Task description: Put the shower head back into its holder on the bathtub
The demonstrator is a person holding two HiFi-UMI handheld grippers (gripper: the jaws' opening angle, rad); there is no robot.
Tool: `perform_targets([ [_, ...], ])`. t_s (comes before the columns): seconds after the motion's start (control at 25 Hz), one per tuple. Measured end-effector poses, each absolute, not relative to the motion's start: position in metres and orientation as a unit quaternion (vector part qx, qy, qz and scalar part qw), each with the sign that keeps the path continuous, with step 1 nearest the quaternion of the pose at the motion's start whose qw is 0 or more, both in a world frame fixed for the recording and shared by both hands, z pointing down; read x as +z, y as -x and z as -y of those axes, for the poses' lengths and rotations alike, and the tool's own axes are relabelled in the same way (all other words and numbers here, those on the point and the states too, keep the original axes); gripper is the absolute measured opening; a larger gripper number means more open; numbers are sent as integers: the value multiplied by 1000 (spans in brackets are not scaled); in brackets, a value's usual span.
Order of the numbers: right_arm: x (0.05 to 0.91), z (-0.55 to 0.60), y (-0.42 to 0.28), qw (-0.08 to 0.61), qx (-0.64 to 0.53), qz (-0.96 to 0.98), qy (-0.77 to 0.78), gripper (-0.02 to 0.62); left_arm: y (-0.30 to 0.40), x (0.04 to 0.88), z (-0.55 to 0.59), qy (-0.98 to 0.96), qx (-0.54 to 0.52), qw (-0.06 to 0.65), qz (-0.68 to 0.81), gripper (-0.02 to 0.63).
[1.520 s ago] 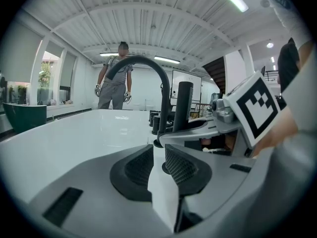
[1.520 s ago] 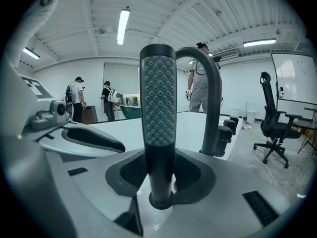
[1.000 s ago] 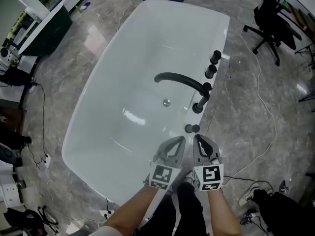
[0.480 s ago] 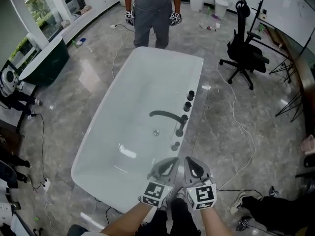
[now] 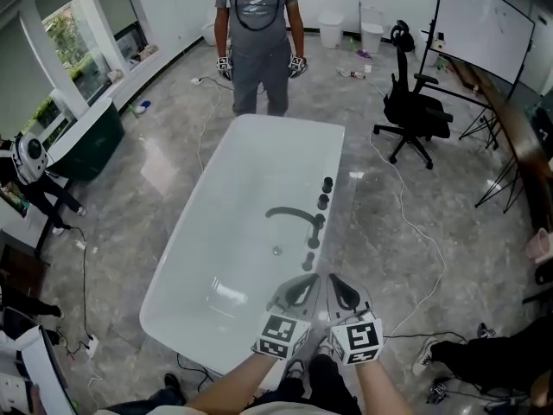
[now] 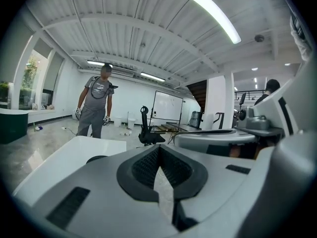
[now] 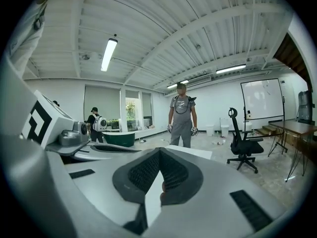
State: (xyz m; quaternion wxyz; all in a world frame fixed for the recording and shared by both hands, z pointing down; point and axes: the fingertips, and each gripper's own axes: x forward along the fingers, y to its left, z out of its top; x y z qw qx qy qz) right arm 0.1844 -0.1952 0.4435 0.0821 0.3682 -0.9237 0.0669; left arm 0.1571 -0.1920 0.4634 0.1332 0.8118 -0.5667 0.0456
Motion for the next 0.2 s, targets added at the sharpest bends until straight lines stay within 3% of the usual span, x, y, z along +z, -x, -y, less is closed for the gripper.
perform_targets([
  [0.2, 437, 183, -192, 86, 70, 922, -370, 11, -163, 452, 181, -811, 48, 137, 567, 5],
])
